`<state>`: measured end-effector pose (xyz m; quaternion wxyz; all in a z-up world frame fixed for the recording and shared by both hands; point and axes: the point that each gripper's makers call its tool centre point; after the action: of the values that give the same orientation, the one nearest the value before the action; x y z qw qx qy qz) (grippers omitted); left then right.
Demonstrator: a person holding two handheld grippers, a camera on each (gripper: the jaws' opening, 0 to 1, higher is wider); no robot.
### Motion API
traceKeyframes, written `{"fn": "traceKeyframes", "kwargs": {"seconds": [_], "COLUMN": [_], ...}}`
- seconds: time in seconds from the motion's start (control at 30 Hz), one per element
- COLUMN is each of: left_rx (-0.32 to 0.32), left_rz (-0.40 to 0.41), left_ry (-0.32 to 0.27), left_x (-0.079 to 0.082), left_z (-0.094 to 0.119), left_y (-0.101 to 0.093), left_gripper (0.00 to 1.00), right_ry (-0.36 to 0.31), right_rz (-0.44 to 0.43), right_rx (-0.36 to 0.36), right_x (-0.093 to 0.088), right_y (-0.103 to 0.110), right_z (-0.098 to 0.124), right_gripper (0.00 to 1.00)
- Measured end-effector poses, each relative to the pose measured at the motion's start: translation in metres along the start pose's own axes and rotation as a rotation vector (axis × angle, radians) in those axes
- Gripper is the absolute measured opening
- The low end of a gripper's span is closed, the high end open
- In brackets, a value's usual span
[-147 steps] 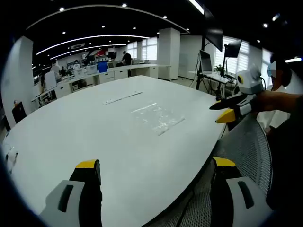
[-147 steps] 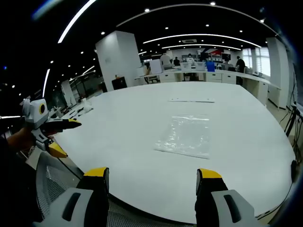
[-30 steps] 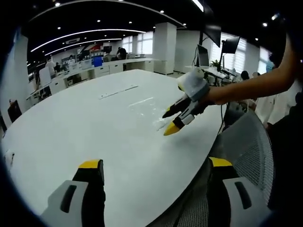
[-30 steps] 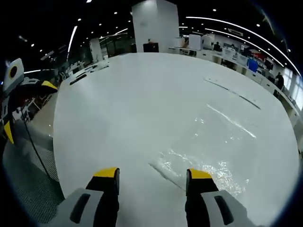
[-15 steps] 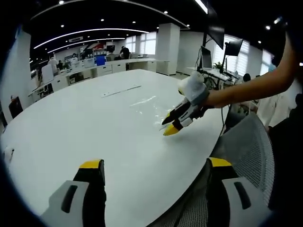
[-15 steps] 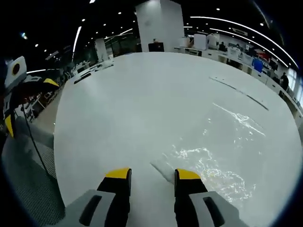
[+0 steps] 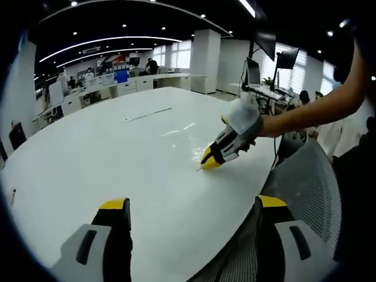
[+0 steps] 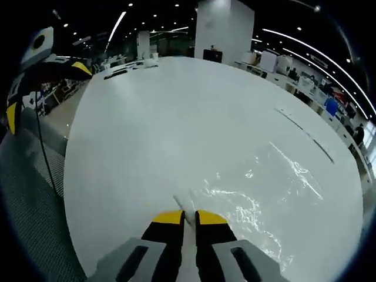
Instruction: Open the resealable bag by pulling the two sides of the seal apart until the entire bag opening is separated and visibly accessible.
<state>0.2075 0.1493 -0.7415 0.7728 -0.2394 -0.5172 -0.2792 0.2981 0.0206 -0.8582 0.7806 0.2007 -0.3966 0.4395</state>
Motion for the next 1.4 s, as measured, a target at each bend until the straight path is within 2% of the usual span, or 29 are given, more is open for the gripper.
{"fn": "traceKeyframes", "kwargs": {"seconds": [0.13,0.2,0.3,0.47,0.7,0.77,0.9,1.13,1.4], "left_rx": [-0.014,0.01,0.01,0.005,-0.012,-0.015,-0.047,-0.089,-0.17], "left_rz": [-0.001,-0.019,-0.014,-0.027,-0.056,-0.079,-0.184,-0.241,-0.333], "left_ry": [0.015,-0.028,-0.043,-0.027,-0.003,0.008,0.037,0.038,0.063], "left_x": [-0.005,0.002,0.004,-0.001,-0.005,-0.007,-0.006,-0.001,-0.004], "left_z": [0.002,0.002,0.003,0.003,0.004,0.003,0.0,-0.007,-0.014], "left_y": [-0.006,-0.003,-0.005,-0.008,-0.013,-0.014,-0.017,-0.022,-0.035], "left_gripper": [0.86,0.83,0.8,0.81,0.79,0.78,0.76,0.74,0.63], "right_ry": [-0.003,-0.029,-0.031,-0.029,-0.06,-0.067,-0.084,-0.103,-0.102], "right_rz": [-0.032,-0.07,-0.082,-0.094,-0.094,-0.09,-0.081,-0.05,-0.012], "right_rx": [0.051,0.056,0.083,0.127,0.169,0.177,0.18,0.212,0.243], "right_x": [0.002,0.006,0.005,0.003,0.014,0.017,0.025,0.039,0.042], "right_y": [0.016,0.025,0.039,0.059,0.08,0.085,0.091,0.108,0.122], "right_z": [0.0,0.0,0.003,0.007,0.02,0.024,0.031,0.045,0.051], "right_gripper": [0.02,0.01,0.01,0.01,0.01,0.01,0.01,0.0,0.0]}}
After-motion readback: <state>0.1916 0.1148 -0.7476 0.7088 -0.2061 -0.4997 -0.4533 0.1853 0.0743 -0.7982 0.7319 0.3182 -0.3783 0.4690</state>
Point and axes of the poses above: the point that each gripper's makers call its tool centre point, and the gripper's own axes: z roughly backward along the fingers, y roughly to its left, x roughly out of its top, and after that the axes turned 13 degrees about -y, right-handed
